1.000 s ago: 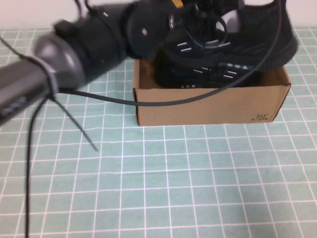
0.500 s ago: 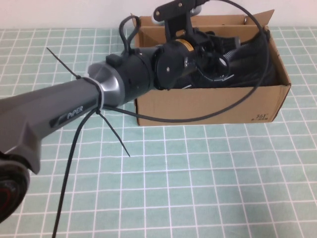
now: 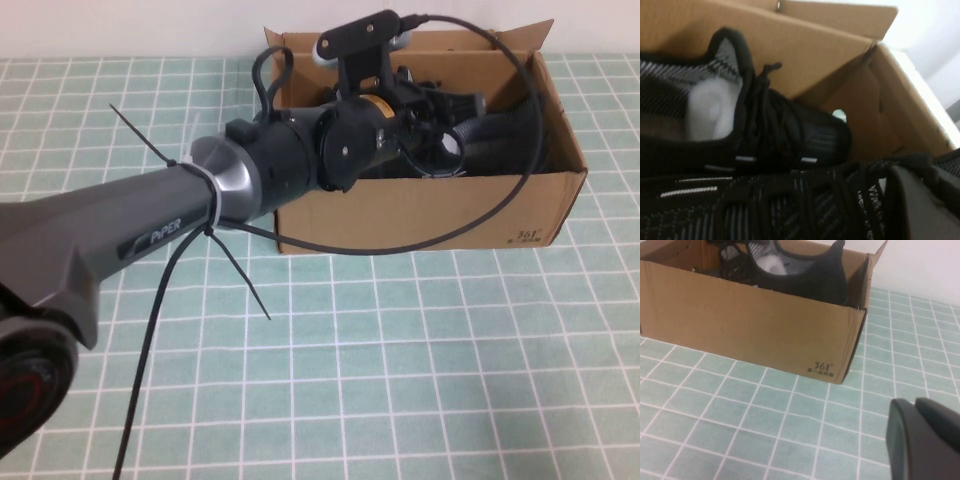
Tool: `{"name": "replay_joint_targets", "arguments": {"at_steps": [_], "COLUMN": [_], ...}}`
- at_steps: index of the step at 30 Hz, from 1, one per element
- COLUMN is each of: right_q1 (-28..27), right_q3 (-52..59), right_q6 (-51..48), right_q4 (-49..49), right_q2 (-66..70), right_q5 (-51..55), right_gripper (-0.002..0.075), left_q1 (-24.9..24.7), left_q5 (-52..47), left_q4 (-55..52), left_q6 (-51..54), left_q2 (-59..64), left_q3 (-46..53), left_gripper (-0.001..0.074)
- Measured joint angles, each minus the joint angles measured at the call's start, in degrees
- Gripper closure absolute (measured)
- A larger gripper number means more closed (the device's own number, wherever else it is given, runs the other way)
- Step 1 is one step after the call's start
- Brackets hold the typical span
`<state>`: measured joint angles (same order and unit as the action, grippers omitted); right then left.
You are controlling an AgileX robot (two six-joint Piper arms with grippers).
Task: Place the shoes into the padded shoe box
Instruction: Place the shoe in the shoe box
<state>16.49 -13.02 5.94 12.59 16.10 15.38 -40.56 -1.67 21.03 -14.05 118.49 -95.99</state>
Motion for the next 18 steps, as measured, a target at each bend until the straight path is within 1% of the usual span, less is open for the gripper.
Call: {"name": "replay_joint_targets", "arguments": {"at_steps": [8,12,14,18], "right_q1": [0.0,0.0,0.0,0.0], "right_q3": [0.0,0.0,0.0,0.0], "right_q6": [0.5,0.7,0.7,0.8], "right_q4": [0.0,0.0,0.0,0.0], "right_q2": [0.0,0.0,0.0,0.0], "right_q5": [0.0,0.0,0.0,0.0], "right_gripper": [0.0734,0.0734,0.0734,0.0734], "left_q1": [0.0,0.1,0.5,1.8], "left_q5": [-1.2,-1.2,-2.9,-7.1], "left_q4": [0.0,0.2,0.5,0.5], "left_q6": [0.0,0.0,0.0,0.4], "left_q2": [2.0,2.2,1.7,0.8], "left_q3": [0.0,0.0,-0.4,-0.6], "left_gripper": [0.0729,0.0683,0.0659,0.0645]}}
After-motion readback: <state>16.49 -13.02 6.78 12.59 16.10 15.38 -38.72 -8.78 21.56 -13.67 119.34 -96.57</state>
